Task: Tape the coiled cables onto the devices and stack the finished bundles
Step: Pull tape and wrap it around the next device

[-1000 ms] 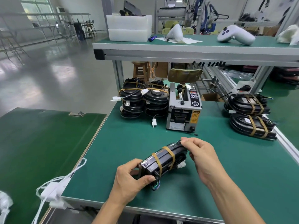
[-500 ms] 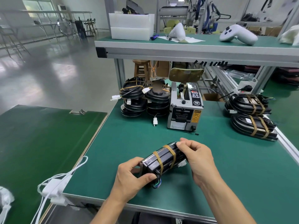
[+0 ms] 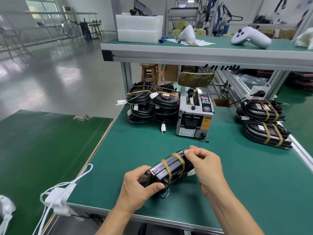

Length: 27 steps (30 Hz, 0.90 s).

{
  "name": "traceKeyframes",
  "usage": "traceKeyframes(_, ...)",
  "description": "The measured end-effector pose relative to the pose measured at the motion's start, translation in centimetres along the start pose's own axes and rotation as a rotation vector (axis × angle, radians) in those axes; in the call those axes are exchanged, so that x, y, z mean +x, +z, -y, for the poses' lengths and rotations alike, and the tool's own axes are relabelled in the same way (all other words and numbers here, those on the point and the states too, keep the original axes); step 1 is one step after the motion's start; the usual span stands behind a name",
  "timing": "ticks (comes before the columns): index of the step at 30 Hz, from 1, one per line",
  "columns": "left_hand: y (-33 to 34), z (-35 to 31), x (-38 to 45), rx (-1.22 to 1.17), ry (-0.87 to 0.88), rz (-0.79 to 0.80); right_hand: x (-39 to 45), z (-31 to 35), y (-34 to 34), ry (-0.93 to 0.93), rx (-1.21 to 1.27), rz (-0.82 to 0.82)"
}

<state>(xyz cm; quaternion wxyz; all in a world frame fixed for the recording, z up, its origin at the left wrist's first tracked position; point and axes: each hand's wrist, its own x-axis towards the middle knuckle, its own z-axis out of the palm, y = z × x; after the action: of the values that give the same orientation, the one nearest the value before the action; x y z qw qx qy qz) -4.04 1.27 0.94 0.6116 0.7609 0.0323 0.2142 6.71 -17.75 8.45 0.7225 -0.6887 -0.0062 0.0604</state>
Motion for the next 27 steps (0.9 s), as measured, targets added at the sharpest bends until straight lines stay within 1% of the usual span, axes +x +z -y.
traceKeyframes(10,-0.01,0.07,0.09,0.018,0.028,-0.006,0.09,-0.71,0.3,-0.052,-0.074,-0.07)
traceKeyframes(18,-0.06,0.21,0.07,0.022,0.019,-0.013,0.25,-0.77,0.29,-0.028,-0.13,-0.092)
traceKeyframes(22,-0.02,0.07,0.06,0.009,0.011,-0.015,0.51,-0.85,0.22,0.0,-0.085,-0.133)
traceKeyframes(27,0.02,-0.11,0.02,0.007,0.005,-0.022,0.98,-0.7,-0.11,0.07,-0.025,-0.085)
